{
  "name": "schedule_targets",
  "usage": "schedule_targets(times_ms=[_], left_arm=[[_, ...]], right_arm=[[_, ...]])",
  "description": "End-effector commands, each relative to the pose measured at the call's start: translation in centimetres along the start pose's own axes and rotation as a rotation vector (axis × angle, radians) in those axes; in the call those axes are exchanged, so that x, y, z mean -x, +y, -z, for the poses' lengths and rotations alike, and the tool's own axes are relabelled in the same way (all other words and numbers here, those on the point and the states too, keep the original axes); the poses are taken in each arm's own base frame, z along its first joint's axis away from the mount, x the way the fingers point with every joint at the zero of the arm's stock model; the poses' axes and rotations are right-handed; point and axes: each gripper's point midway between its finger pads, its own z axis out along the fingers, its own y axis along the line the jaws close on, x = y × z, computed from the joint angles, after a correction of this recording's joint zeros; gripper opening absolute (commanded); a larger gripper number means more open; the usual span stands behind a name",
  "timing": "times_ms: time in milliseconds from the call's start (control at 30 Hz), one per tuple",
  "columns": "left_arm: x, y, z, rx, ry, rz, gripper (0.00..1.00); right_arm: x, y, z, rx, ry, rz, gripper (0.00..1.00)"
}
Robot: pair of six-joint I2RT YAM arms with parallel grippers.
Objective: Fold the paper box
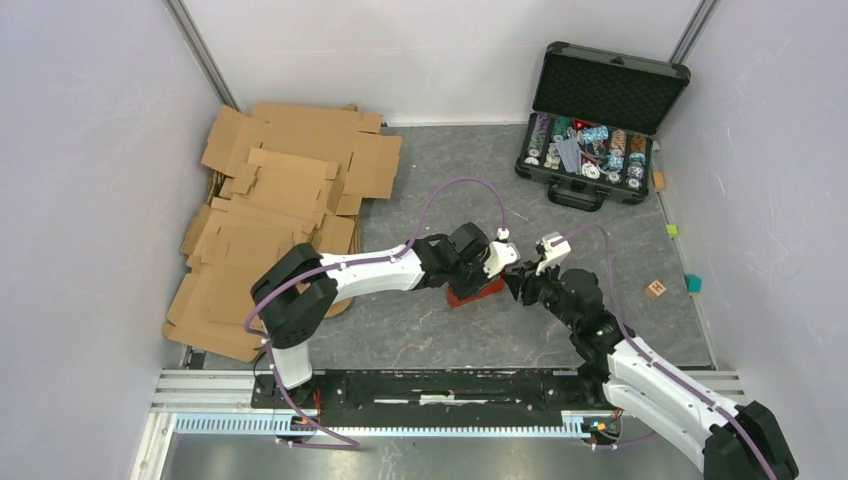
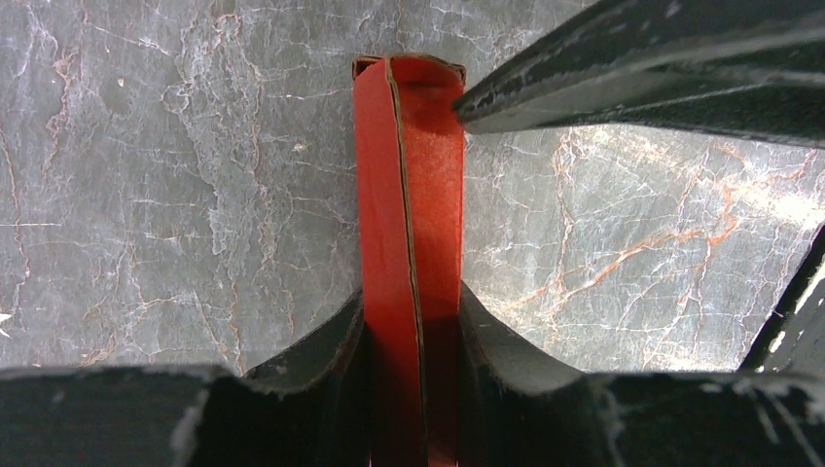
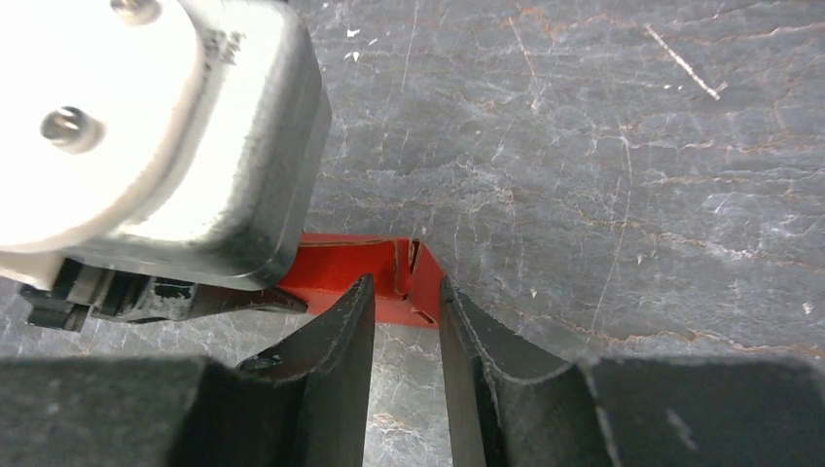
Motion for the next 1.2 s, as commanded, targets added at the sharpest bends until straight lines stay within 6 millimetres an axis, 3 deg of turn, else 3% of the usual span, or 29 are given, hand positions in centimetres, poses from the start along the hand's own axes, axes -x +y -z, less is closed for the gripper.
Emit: schedule_targets(times_ms=[0,233,333,467,600,667,733,1033,1167], left_arm=[[-5.8,-1.9,-1.3,-0.071,0.199,0.015,0.34],[-5.6,-2.0,-1.1,-0.078,0.193,0.018,0.34],[-5.5,-1.9,-1.1,-0.068,0.192,0.018,0.34],[-5.5,-1.7,-1.1,-0.058,0.189,0.02,0.34],[-5.3,-1.6,-1.1,-0.052,0.183,0.022,0.32],[-5.3,-1.4,-1.0,-0.041,0.182,0.022,0.32],[-5.3,-1.2,-1.0,-0.03,0.18,0.021,0.32],[-5.2,-1.4,-1.0,-0.034,0.179,0.022,0.32],[-5.2,-1.3,-0.9,-0.029,0.178,0.022,0.32]], right_arm=[[3.2,-0.3,0.3,-0.035,-0.103,-0.003,0.36],[3.9,-2.3,1.5,-0.141,-0.17,-0.001,0.36],[3.8,-2.8,2.1,-0.154,-0.233,-0.069,0.45],[2.1,-3.5,1.8,-0.185,-0.194,-0.147,0.49],[1.5,-3.9,1.3,-0.189,-0.168,-0.244,0.61],[1.6,-4.9,1.3,-0.235,-0.187,-0.331,0.72],[1.7,-5.6,1.4,-0.258,-0.216,-0.431,0.74],[3.0,-1.2,0.7,0.065,-0.216,-0.644,0.66],[2.5,-0.8,0.5,0.084,-0.186,-0.642,0.67]])
